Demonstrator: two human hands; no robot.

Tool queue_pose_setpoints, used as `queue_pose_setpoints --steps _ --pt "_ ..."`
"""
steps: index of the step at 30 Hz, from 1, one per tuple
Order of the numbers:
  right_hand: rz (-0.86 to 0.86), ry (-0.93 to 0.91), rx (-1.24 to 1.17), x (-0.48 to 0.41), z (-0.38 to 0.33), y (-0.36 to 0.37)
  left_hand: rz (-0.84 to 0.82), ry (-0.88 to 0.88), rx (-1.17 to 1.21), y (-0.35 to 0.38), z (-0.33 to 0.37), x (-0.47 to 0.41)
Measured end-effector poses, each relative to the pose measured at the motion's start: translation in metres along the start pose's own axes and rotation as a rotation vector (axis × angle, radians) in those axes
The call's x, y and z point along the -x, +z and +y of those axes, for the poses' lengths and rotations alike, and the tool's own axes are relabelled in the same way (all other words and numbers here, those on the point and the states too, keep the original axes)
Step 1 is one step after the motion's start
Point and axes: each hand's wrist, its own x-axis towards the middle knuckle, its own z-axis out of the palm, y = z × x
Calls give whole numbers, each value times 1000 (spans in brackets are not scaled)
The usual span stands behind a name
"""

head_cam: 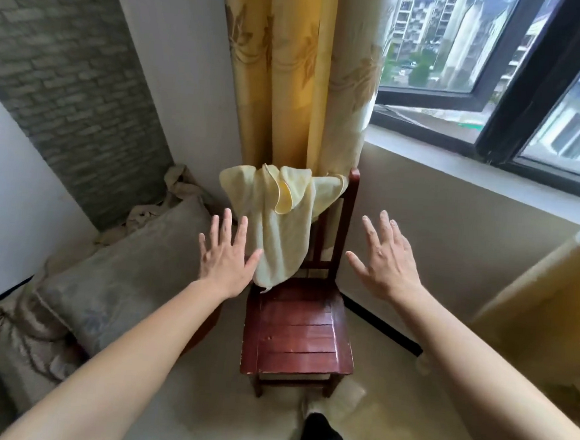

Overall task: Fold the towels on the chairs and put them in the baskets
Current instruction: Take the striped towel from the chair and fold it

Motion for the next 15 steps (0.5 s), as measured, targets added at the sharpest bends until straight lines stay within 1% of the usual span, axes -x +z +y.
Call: queue_pose_setpoints --steps 3,6,9,11,13,15 --pt "-139 21 -112 -61 13 50 -97 -136 53 33 4 -52" --pt "-368 54 -230 -123 20 102 -171 -289 111 59 6 -104" --pt "-524 74 -326 -177 17 146 -180 -329 122 78 6 -148" --pt "-594 126 -451 -205 10 170 -187 -351 150 87 10 -171" --pt "-627 227 -629 -228 0 187 -111 -338 93 94 15 -190" --pt "-631 370 -844 -245 -10 195 58 -186 -64 98 23 -207"
